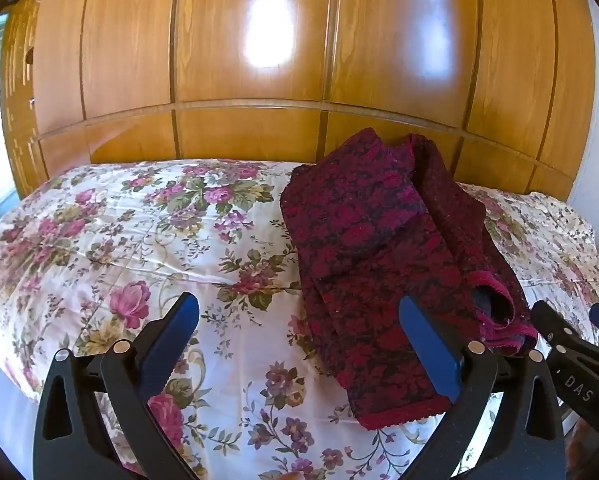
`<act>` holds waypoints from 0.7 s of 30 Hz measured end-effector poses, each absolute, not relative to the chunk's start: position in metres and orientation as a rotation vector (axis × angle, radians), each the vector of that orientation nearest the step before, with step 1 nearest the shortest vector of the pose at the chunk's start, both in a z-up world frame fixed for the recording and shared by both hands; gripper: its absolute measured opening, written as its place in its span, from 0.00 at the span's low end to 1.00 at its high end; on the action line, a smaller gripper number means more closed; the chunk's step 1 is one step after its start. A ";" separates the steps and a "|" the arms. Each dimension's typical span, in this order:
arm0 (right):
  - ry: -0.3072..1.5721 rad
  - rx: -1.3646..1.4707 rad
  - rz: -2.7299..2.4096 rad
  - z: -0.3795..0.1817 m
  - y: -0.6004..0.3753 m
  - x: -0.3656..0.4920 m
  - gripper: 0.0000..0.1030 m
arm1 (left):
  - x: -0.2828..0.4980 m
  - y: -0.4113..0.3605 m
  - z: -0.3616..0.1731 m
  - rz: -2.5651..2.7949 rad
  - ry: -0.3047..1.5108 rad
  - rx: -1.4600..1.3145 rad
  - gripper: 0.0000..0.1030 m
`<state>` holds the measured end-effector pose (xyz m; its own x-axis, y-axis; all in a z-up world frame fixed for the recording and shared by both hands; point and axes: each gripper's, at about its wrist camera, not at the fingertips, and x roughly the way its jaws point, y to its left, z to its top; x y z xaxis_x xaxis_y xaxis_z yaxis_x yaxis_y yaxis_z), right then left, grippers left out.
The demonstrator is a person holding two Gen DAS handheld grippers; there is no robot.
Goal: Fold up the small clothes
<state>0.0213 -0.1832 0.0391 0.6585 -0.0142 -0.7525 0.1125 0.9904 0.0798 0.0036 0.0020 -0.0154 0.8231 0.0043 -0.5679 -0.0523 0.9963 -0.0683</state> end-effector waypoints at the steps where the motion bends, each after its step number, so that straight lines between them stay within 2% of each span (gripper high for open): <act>1: 0.853 0.125 -0.070 0.039 -0.183 0.022 0.98 | 0.003 0.002 -0.015 0.029 0.603 -0.084 0.96; 21: 0.860 0.151 -0.069 0.037 -0.188 0.022 0.98 | 0.005 -0.007 -0.011 0.015 0.606 -0.050 0.96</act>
